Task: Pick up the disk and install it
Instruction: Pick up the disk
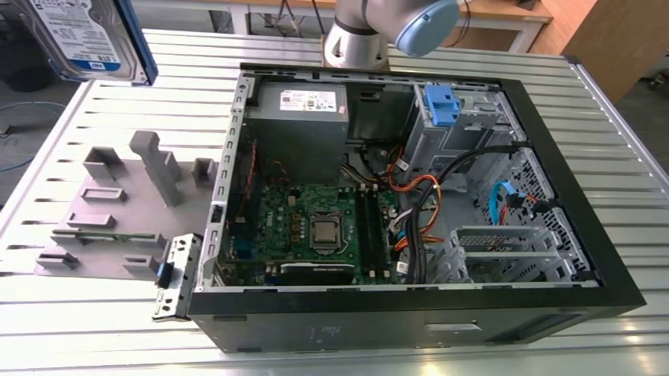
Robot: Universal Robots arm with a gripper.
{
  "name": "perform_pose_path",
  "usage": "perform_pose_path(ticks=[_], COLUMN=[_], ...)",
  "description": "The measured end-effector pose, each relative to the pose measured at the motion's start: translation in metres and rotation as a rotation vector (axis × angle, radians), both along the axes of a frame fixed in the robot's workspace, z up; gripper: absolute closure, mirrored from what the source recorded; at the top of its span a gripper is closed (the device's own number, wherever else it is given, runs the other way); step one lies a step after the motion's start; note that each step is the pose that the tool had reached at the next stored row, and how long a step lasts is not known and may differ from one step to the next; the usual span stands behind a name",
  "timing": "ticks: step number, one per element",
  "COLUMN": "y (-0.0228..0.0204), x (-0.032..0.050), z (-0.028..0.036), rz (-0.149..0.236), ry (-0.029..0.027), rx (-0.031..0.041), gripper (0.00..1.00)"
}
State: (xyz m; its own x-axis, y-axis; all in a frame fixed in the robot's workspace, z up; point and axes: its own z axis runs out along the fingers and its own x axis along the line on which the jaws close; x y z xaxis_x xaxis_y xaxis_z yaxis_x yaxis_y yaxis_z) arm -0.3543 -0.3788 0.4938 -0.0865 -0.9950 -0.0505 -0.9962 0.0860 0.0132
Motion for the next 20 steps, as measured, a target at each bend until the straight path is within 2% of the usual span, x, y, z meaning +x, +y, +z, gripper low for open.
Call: perform_pose_path(ticks=[20], y=[0.0000], x=[0.0406], z=[0.0000], rz=[0.000], ry=[0.0001], rx=[0.0000], gripper=[0.65])
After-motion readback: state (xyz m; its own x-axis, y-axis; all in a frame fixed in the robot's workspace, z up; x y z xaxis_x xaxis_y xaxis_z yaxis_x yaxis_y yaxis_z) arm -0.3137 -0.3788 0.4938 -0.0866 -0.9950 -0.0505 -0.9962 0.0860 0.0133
